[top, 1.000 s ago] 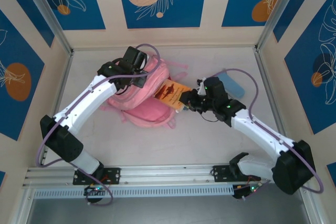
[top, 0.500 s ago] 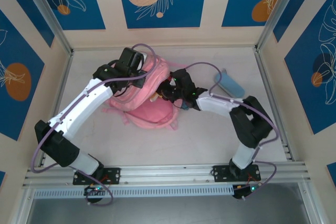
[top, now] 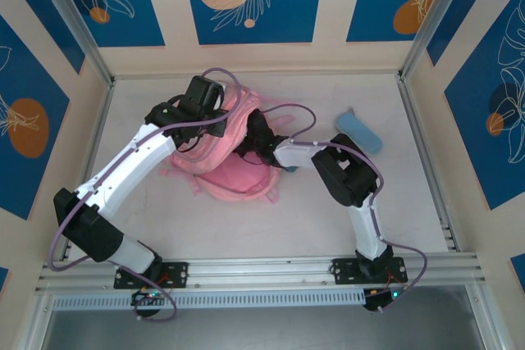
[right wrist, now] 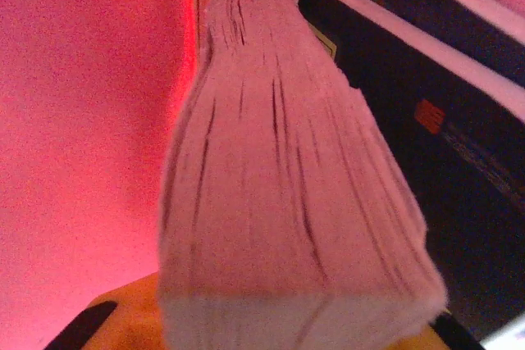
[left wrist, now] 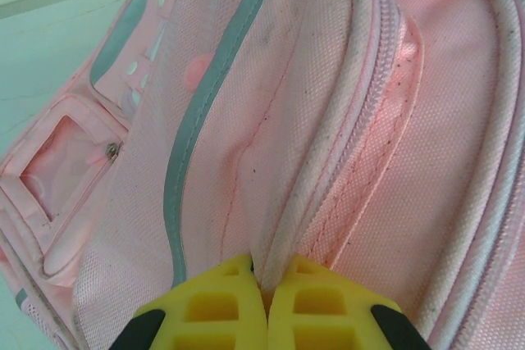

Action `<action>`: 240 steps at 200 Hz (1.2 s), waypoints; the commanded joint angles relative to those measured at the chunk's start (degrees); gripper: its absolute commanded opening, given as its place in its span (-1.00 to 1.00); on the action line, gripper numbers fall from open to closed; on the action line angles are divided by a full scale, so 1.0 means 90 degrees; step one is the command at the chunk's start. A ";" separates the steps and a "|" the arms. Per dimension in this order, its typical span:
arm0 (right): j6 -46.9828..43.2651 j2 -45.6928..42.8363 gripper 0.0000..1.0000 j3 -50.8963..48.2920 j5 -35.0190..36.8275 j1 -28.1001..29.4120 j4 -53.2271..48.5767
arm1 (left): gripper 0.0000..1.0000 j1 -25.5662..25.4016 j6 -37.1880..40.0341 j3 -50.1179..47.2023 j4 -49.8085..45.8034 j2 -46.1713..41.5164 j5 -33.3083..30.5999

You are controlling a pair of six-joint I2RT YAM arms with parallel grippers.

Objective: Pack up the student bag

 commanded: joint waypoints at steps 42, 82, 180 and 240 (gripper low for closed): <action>-0.0120 -0.0942 0.53 -0.0873 -0.0076 -0.0114 -0.0304 | -0.91 0.0181 -0.0155 0.0177 0.0722 -0.0283 0.0062; -0.0263 -0.2380 0.35 -0.2056 -0.0004 -0.0192 -0.1047 | -0.90 0.0246 -0.0100 0.0314 0.0595 -0.0079 0.0222; -0.0899 -0.5961 0.27 -0.4272 0.0932 -0.0462 -0.3340 | -0.82 0.0259 -0.0229 0.0197 0.1068 0.1016 0.1882; -0.2403 -0.6478 0.46 -0.3411 0.1325 -0.0536 -0.5020 | 0.31 0.0469 -0.0990 -0.0497 0.1452 0.0814 0.2006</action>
